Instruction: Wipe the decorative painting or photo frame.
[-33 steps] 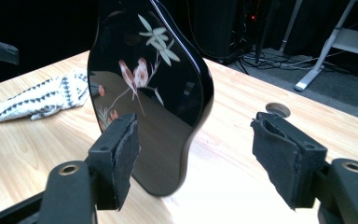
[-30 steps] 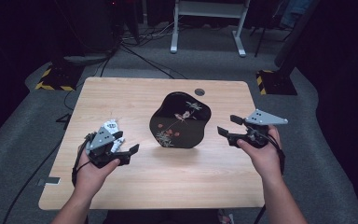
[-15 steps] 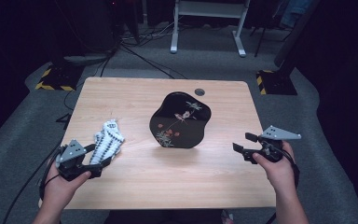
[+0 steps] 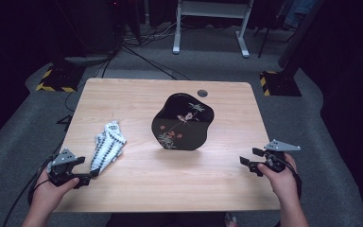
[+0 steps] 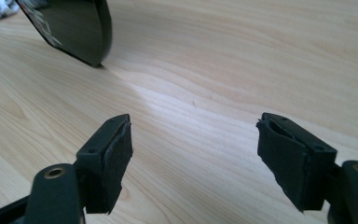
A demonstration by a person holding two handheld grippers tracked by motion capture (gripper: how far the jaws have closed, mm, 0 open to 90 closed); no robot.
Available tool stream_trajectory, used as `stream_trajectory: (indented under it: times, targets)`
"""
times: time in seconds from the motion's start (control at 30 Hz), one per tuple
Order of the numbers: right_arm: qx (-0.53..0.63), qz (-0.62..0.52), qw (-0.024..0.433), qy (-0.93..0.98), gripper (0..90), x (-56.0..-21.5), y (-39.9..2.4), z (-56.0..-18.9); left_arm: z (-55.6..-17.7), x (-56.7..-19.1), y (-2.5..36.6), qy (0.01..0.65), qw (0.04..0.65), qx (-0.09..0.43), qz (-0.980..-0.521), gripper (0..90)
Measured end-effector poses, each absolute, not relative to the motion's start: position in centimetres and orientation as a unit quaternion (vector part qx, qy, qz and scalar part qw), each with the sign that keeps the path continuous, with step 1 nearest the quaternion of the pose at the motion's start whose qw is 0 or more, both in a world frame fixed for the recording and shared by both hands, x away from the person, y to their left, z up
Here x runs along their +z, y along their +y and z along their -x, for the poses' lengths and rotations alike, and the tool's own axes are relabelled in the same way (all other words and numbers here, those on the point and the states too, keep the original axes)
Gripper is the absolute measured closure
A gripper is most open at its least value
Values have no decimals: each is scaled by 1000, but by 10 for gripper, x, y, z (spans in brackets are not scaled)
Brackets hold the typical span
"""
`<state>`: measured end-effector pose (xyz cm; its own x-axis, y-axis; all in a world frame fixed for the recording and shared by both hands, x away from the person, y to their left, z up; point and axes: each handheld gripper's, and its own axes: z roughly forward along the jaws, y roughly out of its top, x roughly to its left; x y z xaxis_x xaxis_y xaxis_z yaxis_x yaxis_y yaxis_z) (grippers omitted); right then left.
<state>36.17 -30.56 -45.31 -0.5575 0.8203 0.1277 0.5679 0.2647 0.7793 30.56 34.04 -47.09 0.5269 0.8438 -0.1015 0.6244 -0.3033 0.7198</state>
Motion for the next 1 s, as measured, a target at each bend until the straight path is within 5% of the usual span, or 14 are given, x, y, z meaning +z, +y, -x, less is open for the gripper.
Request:
stream_trajectory:
  times: [1.0]
  targets:
    - [377, -443, 169, 796, 199, -501, -298, -369, -317, -500, 342, 426, 337, 166, -823, 175]
